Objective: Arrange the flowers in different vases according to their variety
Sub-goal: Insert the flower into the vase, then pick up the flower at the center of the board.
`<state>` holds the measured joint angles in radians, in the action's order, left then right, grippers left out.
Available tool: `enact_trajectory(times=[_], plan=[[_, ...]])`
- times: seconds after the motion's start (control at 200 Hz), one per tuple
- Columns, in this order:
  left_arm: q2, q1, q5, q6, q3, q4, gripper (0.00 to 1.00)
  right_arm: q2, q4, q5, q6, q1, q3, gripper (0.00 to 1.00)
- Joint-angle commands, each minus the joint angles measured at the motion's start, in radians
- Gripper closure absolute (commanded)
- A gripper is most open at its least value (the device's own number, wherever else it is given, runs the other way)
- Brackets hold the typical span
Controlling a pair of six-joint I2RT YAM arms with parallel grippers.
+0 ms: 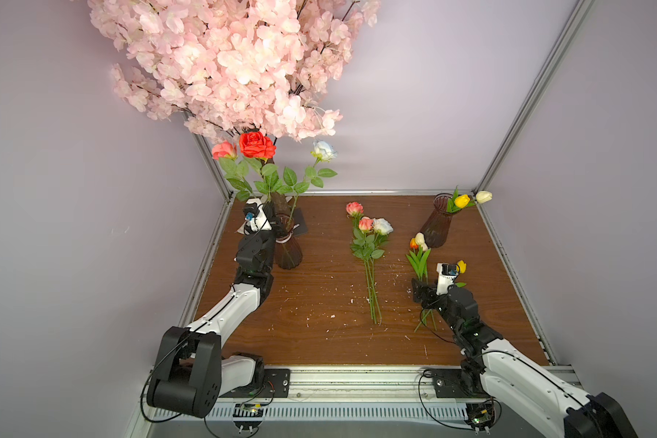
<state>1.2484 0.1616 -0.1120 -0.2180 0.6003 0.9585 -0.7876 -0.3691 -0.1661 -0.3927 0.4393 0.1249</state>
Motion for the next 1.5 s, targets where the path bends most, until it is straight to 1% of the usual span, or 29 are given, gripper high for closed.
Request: enact_trajectory(times=[0.0,0.08,0.135,0.205,0.225,0.27,0.295,0.32,0.41,0.59,0.651,0.741,0.831,0.926,0.986,1.041,1.101,1.116,1.241,1.326,1.496], plan=[[0.002,-0.01,0.023,-0.036,-0.02,0.023,0.97,0.004,-0.036,0.012,0.003,0.004,0.033,0.1],[0.005,-0.011,0.032,-0.037,-0.026,0.02,0.93,0.002,-0.036,0.014,0.003,0.004,0.033,0.1],[-0.005,-0.01,0.029,-0.041,-0.029,0.014,0.86,0.002,-0.036,0.014,0.003,0.005,0.034,0.1],[-0.022,-0.008,0.035,-0.041,-0.025,-0.009,0.68,0.004,-0.035,0.013,0.003,0.004,0.033,0.1],[-0.028,-0.009,0.037,-0.041,-0.02,-0.021,0.6,0.004,-0.035,0.014,0.003,0.004,0.033,0.1],[-0.044,-0.007,0.035,-0.042,-0.01,-0.051,0.46,0.005,-0.035,0.013,0.003,0.003,0.033,0.1],[-0.055,-0.007,0.034,-0.039,-0.003,-0.07,0.41,0.005,-0.036,0.014,0.003,0.004,0.033,0.1],[-0.067,-0.005,0.031,-0.04,0.002,-0.089,0.38,0.005,-0.034,0.014,0.003,0.004,0.033,0.1],[-0.127,-0.002,0.025,-0.04,0.001,-0.129,0.33,0.004,-0.034,0.013,0.003,0.004,0.033,0.1],[-0.221,0.012,-0.041,-0.053,0.038,-0.27,0.23,0.004,-0.036,0.015,0.002,0.004,0.033,0.1],[-0.231,0.016,-0.058,-0.061,0.069,-0.347,0.23,0.005,-0.036,0.017,0.002,0.004,0.033,0.1],[-0.257,0.037,-0.068,-0.074,0.089,-0.414,0.22,0.004,-0.034,0.017,0.003,0.004,0.034,0.1],[-0.289,0.099,-0.097,-0.057,0.087,-0.455,0.19,0.008,-0.033,0.017,0.003,0.004,0.033,0.1],[-0.313,0.144,-0.093,-0.065,0.086,-0.516,0.16,0.011,-0.03,0.025,0.005,0.004,0.035,0.08],[-0.325,0.175,-0.088,-0.069,0.079,-0.546,0.12,0.013,-0.027,0.032,0.004,0.004,0.036,0.06],[-0.338,0.207,-0.096,-0.07,0.071,-0.569,0.08,0.013,-0.022,0.037,0.001,0.004,0.038,0.01],[-0.355,0.241,-0.103,-0.073,0.055,-0.585,0.03,0.012,-0.02,0.049,-0.003,0.004,0.042,0.0],[-0.36,0.25,-0.107,-0.077,0.05,-0.586,0.0,0.01,-0.018,0.053,-0.005,0.004,0.044,0.0],[-0.379,0.323,-0.11,-0.099,0.021,-0.591,0.01,-0.021,0.017,0.092,-0.026,0.004,0.087,0.0],[-0.371,0.376,-0.133,-0.107,-0.002,-0.585,0.01,-0.062,0.071,0.126,-0.021,0.004,0.148,0.0],[-0.327,0.449,-0.133,-0.118,-0.081,-0.518,0.01,-0.157,0.184,0.131,-0.025,0.004,0.257,0.02]])
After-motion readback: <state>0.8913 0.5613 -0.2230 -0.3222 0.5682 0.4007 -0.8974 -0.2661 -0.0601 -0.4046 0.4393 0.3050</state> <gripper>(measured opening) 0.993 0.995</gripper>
